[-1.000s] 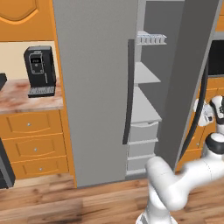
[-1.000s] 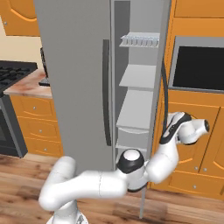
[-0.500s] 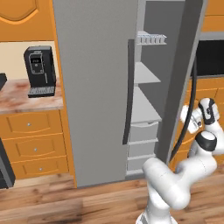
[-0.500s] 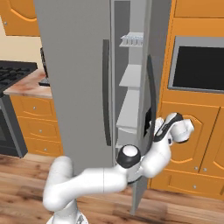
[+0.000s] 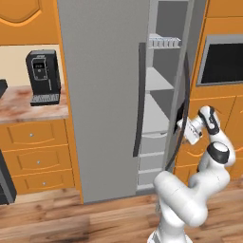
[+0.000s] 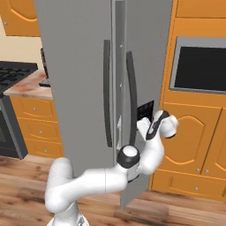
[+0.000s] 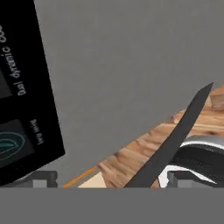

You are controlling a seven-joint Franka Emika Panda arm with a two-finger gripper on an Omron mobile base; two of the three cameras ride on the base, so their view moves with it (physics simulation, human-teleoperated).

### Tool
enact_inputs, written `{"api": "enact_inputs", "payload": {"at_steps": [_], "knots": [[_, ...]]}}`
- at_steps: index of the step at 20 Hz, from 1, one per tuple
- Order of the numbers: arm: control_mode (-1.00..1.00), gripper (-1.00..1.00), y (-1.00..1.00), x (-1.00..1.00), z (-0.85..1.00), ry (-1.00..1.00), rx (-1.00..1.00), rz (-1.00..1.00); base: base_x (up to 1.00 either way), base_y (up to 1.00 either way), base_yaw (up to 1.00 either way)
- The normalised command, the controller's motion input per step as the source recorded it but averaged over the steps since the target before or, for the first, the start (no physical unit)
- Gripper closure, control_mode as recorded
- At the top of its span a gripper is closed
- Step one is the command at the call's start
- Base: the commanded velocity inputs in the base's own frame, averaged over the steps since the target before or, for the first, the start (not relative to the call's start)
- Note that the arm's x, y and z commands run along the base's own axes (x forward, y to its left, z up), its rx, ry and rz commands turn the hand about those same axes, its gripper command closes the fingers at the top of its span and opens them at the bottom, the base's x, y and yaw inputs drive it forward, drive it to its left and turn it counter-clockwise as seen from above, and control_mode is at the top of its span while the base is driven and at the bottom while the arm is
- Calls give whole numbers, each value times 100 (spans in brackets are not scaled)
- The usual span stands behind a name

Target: The ice cube tray has been filled with water. Take the tray and place it in the freezer to make ice. Close the freezer door after placing the tray.

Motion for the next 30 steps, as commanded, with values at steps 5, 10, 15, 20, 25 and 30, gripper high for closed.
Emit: {"api": "enact_inputs", "payload": {"at_steps": [5,10,15,20,25,30], "knots": [[-100,-100,100,29,0,-52,-8,-5,0,0,0],[-100,-100,100,70,0,-47,-14,-23,0,0,0],[-100,-100,100,90,-2,-36,-15,-45,0,0,0],[-100,-100,84,100,0,-13,-14,-60,0,0,0],[-100,-100,52,100,0,0,-14,-62,0,0,0],[-100,-100,28,86,0,0,-17,-59,0,0,0]]}}
